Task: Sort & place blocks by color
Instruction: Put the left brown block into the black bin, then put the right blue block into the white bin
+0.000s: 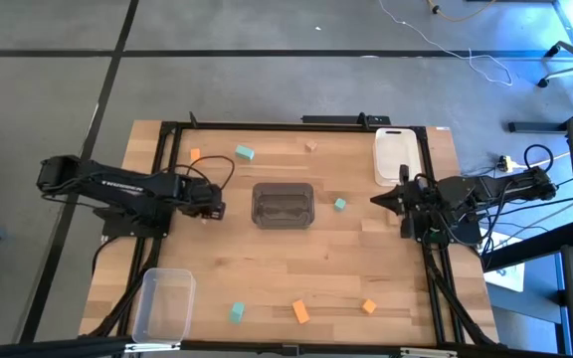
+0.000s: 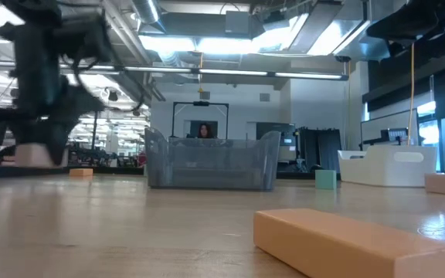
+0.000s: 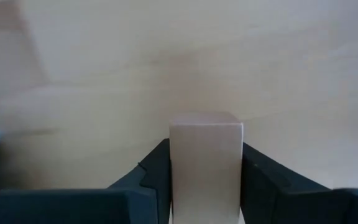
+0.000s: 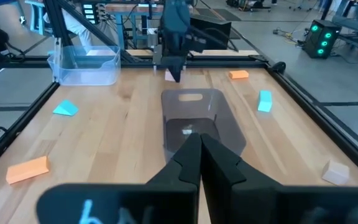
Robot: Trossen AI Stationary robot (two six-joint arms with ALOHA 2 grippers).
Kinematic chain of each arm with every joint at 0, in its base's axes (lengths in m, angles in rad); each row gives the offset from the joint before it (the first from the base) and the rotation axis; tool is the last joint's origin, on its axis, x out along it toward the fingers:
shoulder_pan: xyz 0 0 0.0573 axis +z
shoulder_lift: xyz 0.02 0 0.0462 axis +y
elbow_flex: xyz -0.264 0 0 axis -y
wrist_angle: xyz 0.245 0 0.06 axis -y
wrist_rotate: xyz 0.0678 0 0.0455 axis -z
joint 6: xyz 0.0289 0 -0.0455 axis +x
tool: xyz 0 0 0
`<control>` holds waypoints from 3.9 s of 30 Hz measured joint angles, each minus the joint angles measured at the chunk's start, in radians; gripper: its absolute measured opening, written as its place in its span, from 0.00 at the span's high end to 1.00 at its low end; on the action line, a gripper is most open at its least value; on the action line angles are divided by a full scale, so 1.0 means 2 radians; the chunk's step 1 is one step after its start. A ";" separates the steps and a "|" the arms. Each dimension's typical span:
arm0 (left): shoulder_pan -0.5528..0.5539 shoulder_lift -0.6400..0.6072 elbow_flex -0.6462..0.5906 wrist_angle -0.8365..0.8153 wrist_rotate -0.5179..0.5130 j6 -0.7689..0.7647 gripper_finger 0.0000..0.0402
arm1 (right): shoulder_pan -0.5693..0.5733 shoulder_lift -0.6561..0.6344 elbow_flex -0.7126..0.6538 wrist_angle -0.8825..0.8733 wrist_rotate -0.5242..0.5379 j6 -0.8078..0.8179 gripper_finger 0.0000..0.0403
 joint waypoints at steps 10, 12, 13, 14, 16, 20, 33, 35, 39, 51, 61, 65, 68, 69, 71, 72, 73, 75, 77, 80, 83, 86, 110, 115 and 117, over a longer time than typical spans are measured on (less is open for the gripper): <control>-0.001 0.010 0.135 -0.050 -0.003 0.091 0.70 | 0.000 0.017 0.057 -0.062 0.030 0.040 0.98; -0.001 0.022 0.167 -0.070 -0.008 0.115 0.70 | 0.000 0.035 0.090 -0.114 0.030 0.052 0.98; -0.001 0.027 0.183 -0.077 -0.009 0.129 0.70 | 0.000 0.045 0.108 -0.139 0.030 0.058 0.98; -0.001 0.033 0.198 -0.082 -0.009 0.142 0.70 | 0.000 0.055 0.124 -0.165 0.031 0.066 0.98; -0.001 0.048 0.226 -0.087 -0.007 0.166 0.70 | 0.000 0.078 0.155 -0.213 0.031 0.081 0.98; -0.001 0.090 0.285 -0.089 0.004 0.207 0.70 | 0.000 0.119 0.209 -0.264 0.031 0.102 0.98; 0.013 0.265 0.453 -0.117 0.010 0.351 0.70 | 0.000 0.206 0.285 -0.354 0.043 0.107 0.98; 0.021 0.290 0.457 -0.101 0.024 0.366 0.70 | 0.000 0.212 0.285 -0.354 0.043 0.117 0.98; 0.032 0.335 0.457 -0.049 0.053 0.391 0.70 | 0.000 0.215 0.285 -0.354 0.043 0.118 0.98; 0.048 0.430 0.457 -0.005 0.065 0.407 0.70 | 0.000 0.214 0.285 -0.354 0.043 0.117 0.98; 0.048 0.463 0.457 -0.001 0.059 0.398 0.70 | 0.000 0.214 0.285 -0.353 0.043 0.117 0.98; 0.049 0.463 0.457 0.000 0.049 0.398 0.64 | 0.000 0.214 0.285 -0.353 0.043 0.117 0.98; 0.051 0.463 0.457 0.000 0.049 0.398 0.58 | 0.000 0.214 0.285 -0.353 0.043 0.116 0.98; 0.051 0.463 0.457 0.000 0.049 0.398 0.58 | 0.000 0.214 0.285 -0.353 0.043 0.116 0.98; 0.051 0.463 0.457 0.000 0.049 0.398 0.57 | 0.000 0.214 0.285 -0.353 0.043 0.115 0.98; 0.051 0.463 0.457 0.000 0.048 0.398 0.56 | 0.000 0.214 0.285 -0.353 0.043 0.115 0.98; 0.051 0.463 0.457 0.000 0.048 0.398 0.56 | 0.000 0.214 0.285 -0.353 0.043 0.115 0.98; 0.051 0.463 0.457 0.000 0.049 0.398 0.56 | 0.000 0.214 0.285 -0.351 0.043 0.116 0.98; 0.051 0.463 0.460 -0.002 0.051 0.398 0.56 | 0.000 0.214 0.285 -0.351 0.043 0.116 0.98; 0.049 0.463 0.479 -0.002 0.056 0.399 0.56 | 0.000 0.214 0.285 -0.351 0.043 0.116 0.98; 0.046 0.456 0.508 -0.007 0.055 0.412 0.55 | 0.000 0.214 0.285 -0.351 0.043 0.116 0.98; 0.042 0.453 0.550 -0.015 0.053 0.428 0.55 | 0.000 0.215 0.285 -0.350 0.043 0.116 0.98; 0.027 0.379 0.747 -0.205 -0.033 0.464 0.55 | -0.056 0.228 0.284 -0.367 0.005 0.185 0.63; 0.017 0.341 0.748 -0.232 -0.038 0.450 0.55 | -0.085 0.265 0.284 -0.371 -0.064 0.194 0.59; 0.011 0.328 0.748 -0.241 -0.042 0.441 0.55 | -0.095 0.288 0.284 -0.367 -0.069 0.195 0.59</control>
